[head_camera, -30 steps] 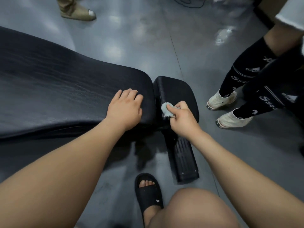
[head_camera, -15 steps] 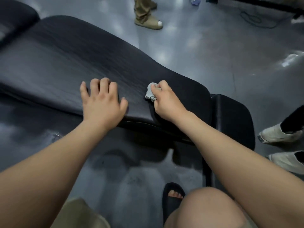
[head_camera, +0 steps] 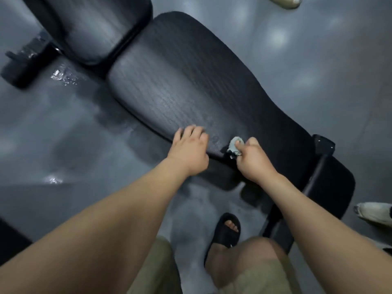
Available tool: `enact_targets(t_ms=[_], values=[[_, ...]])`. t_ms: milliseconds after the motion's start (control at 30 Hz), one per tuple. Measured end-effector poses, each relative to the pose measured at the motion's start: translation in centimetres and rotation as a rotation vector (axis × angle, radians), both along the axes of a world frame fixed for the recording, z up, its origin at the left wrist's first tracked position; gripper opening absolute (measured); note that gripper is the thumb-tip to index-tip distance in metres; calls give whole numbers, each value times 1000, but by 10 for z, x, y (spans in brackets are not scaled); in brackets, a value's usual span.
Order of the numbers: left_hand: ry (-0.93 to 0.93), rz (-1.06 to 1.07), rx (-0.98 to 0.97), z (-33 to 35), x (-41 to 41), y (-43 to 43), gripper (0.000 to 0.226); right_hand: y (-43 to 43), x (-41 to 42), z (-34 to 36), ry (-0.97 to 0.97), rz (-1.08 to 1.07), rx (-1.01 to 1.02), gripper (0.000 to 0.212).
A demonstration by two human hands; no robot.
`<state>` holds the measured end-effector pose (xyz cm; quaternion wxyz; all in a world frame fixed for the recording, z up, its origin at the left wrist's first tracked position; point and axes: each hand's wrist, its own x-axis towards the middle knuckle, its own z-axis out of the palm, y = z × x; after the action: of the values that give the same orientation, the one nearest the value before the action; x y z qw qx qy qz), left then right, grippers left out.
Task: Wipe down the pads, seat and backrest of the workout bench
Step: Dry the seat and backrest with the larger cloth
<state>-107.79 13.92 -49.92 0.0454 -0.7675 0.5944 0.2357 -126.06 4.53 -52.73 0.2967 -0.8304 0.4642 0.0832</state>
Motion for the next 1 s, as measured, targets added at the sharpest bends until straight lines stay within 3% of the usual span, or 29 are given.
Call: enact_targets(t_ms=[67, 167, 333, 467, 567, 633, 700, 767, 900, 1000], values=[[70, 95, 77, 33, -1, 17, 38, 2, 5, 37, 16, 24, 171, 21], [243, 305, 122, 88, 4, 44, 33, 11, 23, 102, -73, -52, 303, 7], [517, 650, -56, 243, 32, 72, 21, 24, 81, 251, -232, -141, 403, 18], [679, 803, -243, 360, 71, 73, 28, 26, 149, 363, -372, -91, 515, 17], [715, 875, -373, 424, 105, 79, 35, 28, 197, 432, -459, -13, 587, 18], [672, 940, -497, 460, 142, 90, 20, 31, 237, 476, -486, 81, 636, 22], [657, 1009, -591, 481, 181, 98, 5, 32, 275, 506, -481, 170, 628, 26], [754, 1144, -655, 494, 224, 105, 12, 32, 313, 528, -486, 200, 572, 31], [1152, 1358, -792, 534, 317, 113, 23, 44, 400, 575, -500, 187, 431, 42], [1209, 1369, -883, 572, 372, 116, 27, 63, 462, 605, -475, 196, 464, 47]])
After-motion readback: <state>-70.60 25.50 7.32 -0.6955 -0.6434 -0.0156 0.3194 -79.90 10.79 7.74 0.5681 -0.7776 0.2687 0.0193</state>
